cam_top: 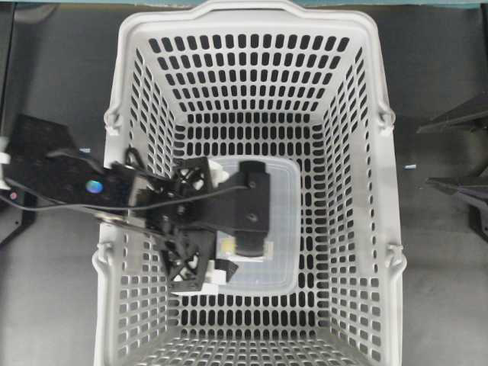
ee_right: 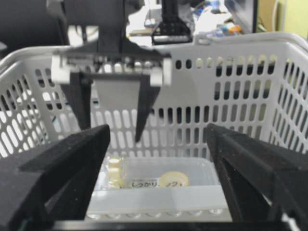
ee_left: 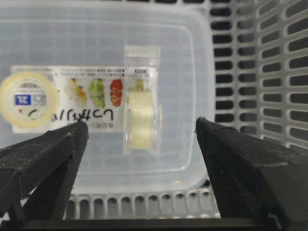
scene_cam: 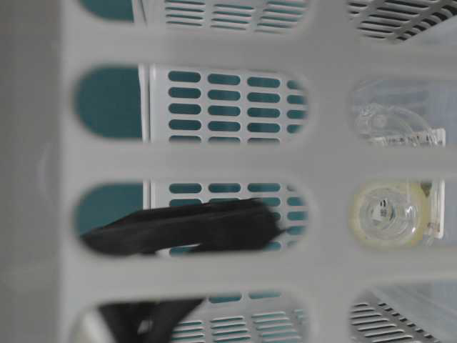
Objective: Pick up the tape dispenser from the shopping basket with the left arm.
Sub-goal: 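Lower the open left gripper into the basket over the clear tape dispenser, then close the left gripper around the tape dispenser's tape roll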
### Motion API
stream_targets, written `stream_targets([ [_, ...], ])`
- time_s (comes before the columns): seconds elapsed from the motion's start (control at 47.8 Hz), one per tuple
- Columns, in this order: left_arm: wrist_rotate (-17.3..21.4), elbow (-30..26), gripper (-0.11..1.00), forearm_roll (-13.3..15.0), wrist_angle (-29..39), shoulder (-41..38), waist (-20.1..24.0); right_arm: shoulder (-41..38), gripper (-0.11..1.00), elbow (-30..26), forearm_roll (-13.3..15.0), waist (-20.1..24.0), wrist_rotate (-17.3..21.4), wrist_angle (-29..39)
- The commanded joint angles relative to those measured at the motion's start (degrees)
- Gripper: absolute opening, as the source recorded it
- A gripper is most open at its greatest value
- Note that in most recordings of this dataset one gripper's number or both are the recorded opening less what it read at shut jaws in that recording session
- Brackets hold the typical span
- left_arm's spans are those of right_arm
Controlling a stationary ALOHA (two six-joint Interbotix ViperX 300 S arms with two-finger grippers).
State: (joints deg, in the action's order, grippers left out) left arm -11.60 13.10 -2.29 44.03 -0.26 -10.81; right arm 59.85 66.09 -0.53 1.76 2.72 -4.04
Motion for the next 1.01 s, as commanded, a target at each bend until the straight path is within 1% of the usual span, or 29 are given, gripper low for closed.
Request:
stream_targets([
  [0.0, 0.18, -1.23, 0.88, -0.18, -0.26, -1.23, -0.18, -0.35, 0.77, -0.53, -0.18, 0.09, -0.09, -0.53],
  [0.314, -0.18, -0.35, 0.87, -0.26, -0.44, -7.03, -1.05, -0.35, 0.76, -0.26, -0.18, 0.18, -0.09, -0.35],
  [0.419, 0.35, -0.62, 0.84, -0.18, -0.62, -7.29, -1.05, -0.35, 0.76, 0.00, -0.18, 0.18, 0.00, -0.26],
  [0.461, 0.35, -0.79, 0.80, -0.18, -0.44, -7.29, -1.05, -0.35, 0.76, 0.09, -0.18, 0.18, 0.00, -0.26],
  [0.503, 0.35, -0.88, 0.73, -0.26, -0.26, -7.29, -1.14, -0.26, 0.76, 0.18, -0.18, 0.09, 0.00, -0.26],
  [0.524, 0.26, -0.88, 0.68, -0.18, -0.18, -7.12, -1.14, -0.35, 0.76, 0.26, -0.18, 0.09, 0.00, -0.35],
  [0.628, 0.26, -1.32, 0.36, -0.26, 0.62, -5.98, -1.23, -0.35, 0.76, 0.44, -0.18, 0.09, 0.00, -0.35],
  [0.649, 0.26, -1.58, 0.31, -0.18, 0.97, -5.71, -1.14, -0.26, 0.76, 0.44, -0.18, 0.09, 0.00, -0.35],
  [0.67, 0.26, -1.76, 0.28, -0.26, 1.23, -5.45, -1.14, -0.35, 0.76, 0.44, -0.18, 0.09, 0.18, -0.26],
  [0.775, 0.26, -4.39, 0.30, -0.18, 3.60, -3.96, -0.97, -0.26, 0.76, 0.44, -0.18, 0.09, 0.18, -0.26],
  [0.859, 0.26, -7.91, 0.30, -0.26, 6.77, -2.90, -0.88, -0.26, 0.76, 0.44, -0.18, 0.18, 0.18, -0.35],
  [0.984, 0.26, -16.35, 0.30, -0.26, 15.12, -1.58, -0.70, -0.26, 0.76, 0.44, -0.18, 0.09, 0.18, -0.35],
])
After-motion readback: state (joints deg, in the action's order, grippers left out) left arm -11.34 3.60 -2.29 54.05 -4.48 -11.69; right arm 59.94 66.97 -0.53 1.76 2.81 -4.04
